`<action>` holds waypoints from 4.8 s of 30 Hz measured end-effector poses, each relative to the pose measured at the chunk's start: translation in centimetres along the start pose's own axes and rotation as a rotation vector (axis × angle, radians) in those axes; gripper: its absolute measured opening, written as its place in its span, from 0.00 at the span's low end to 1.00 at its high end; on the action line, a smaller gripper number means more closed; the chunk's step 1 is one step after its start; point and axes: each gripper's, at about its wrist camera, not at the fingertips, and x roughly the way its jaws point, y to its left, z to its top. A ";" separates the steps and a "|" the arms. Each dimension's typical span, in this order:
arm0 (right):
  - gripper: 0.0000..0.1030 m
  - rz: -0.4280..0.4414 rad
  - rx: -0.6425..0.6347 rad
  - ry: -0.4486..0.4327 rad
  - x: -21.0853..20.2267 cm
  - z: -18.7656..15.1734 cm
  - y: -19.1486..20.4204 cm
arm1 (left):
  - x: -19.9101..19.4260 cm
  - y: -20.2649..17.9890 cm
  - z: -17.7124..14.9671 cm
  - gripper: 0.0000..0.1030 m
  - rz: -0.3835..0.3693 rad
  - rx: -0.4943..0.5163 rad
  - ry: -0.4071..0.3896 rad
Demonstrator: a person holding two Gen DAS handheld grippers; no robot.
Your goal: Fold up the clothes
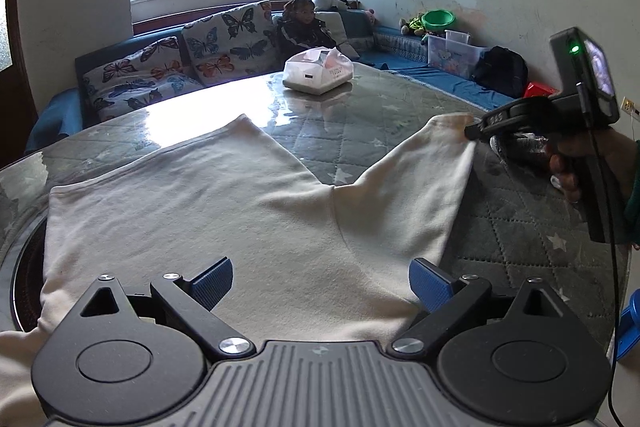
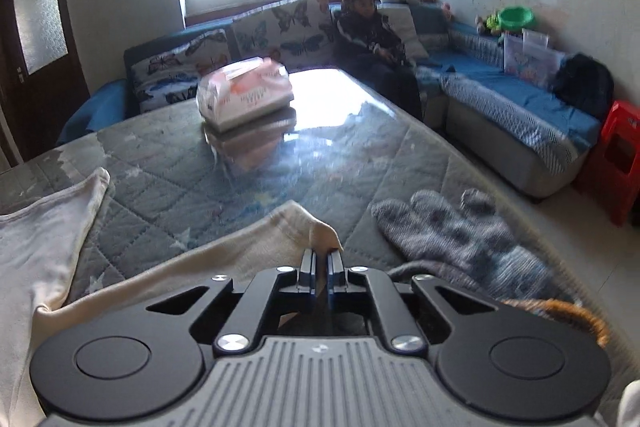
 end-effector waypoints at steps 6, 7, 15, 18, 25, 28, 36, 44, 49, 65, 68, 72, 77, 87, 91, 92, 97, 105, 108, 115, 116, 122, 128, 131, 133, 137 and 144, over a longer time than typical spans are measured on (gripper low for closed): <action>0.04 -0.013 -0.057 -0.043 -0.7 0.4 0.4 | 0.9 -0.4 -0.3 0.94 0.004 0.014 0.021; 0.04 -0.011 -0.057 -0.033 -0.4 0.4 0.4 | 1.0 -0.5 -0.4 0.94 0.004 0.018 0.024; 0.04 0.050 -0.084 -0.073 -2.3 1.5 1.2 | 0.1 0.0 -0.1 0.95 0.003 0.003 0.004; 0.04 0.102 -0.092 -0.097 -3.9 2.5 2.1 | -1.0 1.2 0.1 0.95 0.016 -0.031 -0.015; 0.04 0.281 -0.176 -0.141 -8.7 4.7 7.5 | -3.8 4.8 -0.9 0.95 0.084 -0.113 -0.044; 0.04 0.346 -0.227 -0.149 -10.2 5.1 10.6 | -4.8 6.3 -1.9 0.95 0.111 -0.148 -0.047; 0.04 0.482 -0.370 -0.110 -11.1 3.4 19.3 | -7.2 9.4 -5.0 0.95 0.147 -0.240 -0.055; 0.04 0.563 -0.497 0.004 -9.1 -1.3 27.0 | -9.1 11.0 -6.5 0.95 0.165 -0.293 -0.081; 0.05 0.611 -0.566 0.112 -6.9 -4.9 30.0 | -9.8 11.5 -7.0 0.95 0.180 -0.311 -0.087; 0.20 0.582 -0.581 0.102 -9.0 -4.6 22.5 | -9.1 11.5 -5.2 0.89 0.163 -0.280 -0.112; 0.20 0.526 -0.535 0.109 -8.3 -4.4 19.8 | -7.5 10.8 -4.5 0.76 0.139 -0.252 -0.095; 0.20 0.485 -0.466 0.131 -7.2 -4.7 16.9 | -5.3 9.7 -3.8 0.58 0.129 -0.190 -0.064; 0.20 0.502 -0.449 0.123 -7.0 -5.3 15.8 | -3.5 10.0 -4.1 0.30 0.128 -0.208 -0.016; 0.27 0.515 -0.421 0.093 -7.2 -4.7 15.2 | -6.3 10.2 -4.6 0.02 0.152 -0.238 -0.055; 0.27 0.473 -0.386 0.066 -6.3 -3.5 14.5 | -7.1 10.2 -4.5 0.02 0.143 -0.238 -0.067; 0.27 0.464 -0.374 0.066 -5.9 -3.2 14.3 | -6.9 10.1 -4.4 0.02 0.142 -0.229 -0.060; 0.27 0.435 -0.342 0.071 -4.6 -2.6 13.4 | -5.9 9.7 -4.1 0.20 0.145 -0.204 -0.038; 0.23 0.452 -0.338 0.122 -2.4 -2.6 12.9 | -4.1 9.5 -4.7 0.10 0.129 -0.184 0.014; 0.19 0.486 -0.351 0.122 -2.2 -2.5 13.2 | -4.7 9.4 -4.6 0.06 0.138 -0.181 -0.006; 0.19 0.584 -0.447 0.129 -1.1 -2.4 14.4 | -5.9 9.7 -4.5 0.06 0.157 -0.163 -0.021; 0.19 0.594 -0.455 0.131 -0.9 -2.4 14.5 | -5.7 9.7 -4.6 0.06 0.156 -0.168 -0.014; 0.03 0.635 -0.479 0.122 -0.7 -2.3 14.7 | -5.2 9.8 -5.0 0.06 0.163 -0.184 0.012; 0.00 0.546 -0.465 0.058 -1.1 -1.6 14.0 | -6.4 10.2 -5.2 0.06 0.196 -0.203 0.001; 0.00 0.517 -0.450 0.069 -0.4 -1.5 13.6 | -5.9 10.5 -5.8 0.06 0.192 -0.209 0.042; 0.00 0.499 -0.446 0.064 -0.4 -1.5 13.4 | -6.0 10.4 -5.9 0.07 0.194 -0.199 0.042; 0.01 0.550 -0.456 0.037 -1.7 -1.5 13.8 | -6.6 10.1 -5.1 0.13 0.209 -0.181 0.020; 0.04 0.618 -0.513 0.071 -1.9 -3.2 16.9 | -7.3 10.4 -3.6 0.13 0.218 -0.201 -0.048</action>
